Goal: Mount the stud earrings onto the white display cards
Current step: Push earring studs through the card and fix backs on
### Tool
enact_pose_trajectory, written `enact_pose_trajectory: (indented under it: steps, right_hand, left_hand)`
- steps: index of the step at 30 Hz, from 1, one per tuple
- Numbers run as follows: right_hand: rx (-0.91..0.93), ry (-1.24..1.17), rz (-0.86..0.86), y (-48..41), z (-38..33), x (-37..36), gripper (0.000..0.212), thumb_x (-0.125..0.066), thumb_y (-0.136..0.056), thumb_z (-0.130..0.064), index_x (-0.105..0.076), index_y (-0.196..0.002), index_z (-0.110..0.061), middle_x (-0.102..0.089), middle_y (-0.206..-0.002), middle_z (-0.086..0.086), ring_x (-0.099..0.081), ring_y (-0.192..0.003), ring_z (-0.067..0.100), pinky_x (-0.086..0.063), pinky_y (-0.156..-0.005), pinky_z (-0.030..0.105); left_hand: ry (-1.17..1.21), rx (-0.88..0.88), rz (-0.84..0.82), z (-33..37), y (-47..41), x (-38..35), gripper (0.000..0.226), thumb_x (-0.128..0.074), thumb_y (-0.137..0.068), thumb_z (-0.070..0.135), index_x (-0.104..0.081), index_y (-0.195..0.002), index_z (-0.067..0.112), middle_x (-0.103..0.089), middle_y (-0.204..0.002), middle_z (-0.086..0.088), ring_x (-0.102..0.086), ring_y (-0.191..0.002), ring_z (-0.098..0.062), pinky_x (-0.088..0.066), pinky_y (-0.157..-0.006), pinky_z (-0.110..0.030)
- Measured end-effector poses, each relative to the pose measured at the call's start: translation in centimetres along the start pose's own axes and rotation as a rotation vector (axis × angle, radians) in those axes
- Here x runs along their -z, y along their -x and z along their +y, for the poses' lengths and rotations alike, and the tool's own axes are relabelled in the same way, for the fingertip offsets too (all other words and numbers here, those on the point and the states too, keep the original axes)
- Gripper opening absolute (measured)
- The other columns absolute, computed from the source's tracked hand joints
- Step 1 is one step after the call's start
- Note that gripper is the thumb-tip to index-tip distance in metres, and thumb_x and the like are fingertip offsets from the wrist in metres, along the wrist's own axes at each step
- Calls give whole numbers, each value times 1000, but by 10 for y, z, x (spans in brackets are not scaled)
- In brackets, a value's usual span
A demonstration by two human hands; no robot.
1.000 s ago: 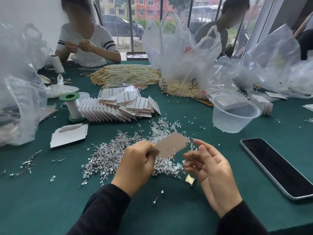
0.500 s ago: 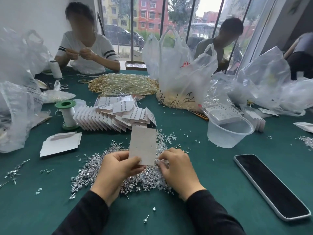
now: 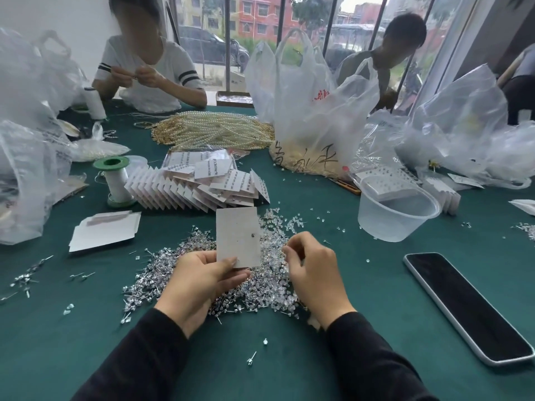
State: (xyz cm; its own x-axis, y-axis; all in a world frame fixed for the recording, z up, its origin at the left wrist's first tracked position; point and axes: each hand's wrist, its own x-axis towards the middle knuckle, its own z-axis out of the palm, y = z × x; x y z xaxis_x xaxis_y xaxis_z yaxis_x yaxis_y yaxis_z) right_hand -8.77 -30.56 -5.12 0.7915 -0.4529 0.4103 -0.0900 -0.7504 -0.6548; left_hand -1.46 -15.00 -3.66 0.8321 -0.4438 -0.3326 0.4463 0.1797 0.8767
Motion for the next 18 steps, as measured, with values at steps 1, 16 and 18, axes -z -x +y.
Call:
enact_pose_trajectory:
  steps: [1,16,18]
  right_hand:
    - [-6,-26,23,1,-1,1,9,-62,-85,-11,-59,-77,-13,-51,-61,-14,-48,-57,-2,-35,-56,9]
    - [161,-143,202,21,-30,-9,14,-69,-73,3,-67,-76,-10,-65,-69,-2,-56,-65,9,-43,-60,10]
    - [237,-98,233,25,-38,-17,12,-68,-71,3,-66,-75,-8,-66,-69,1,-57,-62,9,-44,-62,14]
  left_hand:
    - [-2,-4,9,0,0,-1,8,-53,-85,-7,-58,-87,-13,-68,-79,-22,-69,-59,-21,-54,-47,-19]
    - [-214,-167,76,-7,4,-13,14,-53,-87,-3,-62,-77,0,-67,-62,-9,-65,-48,-10,-53,-48,-16]
    - [-223,-181,49,-8,5,-15,17,-53,-87,-4,-63,-76,2,-69,-56,-3,-65,-48,-9,-51,-47,-15]
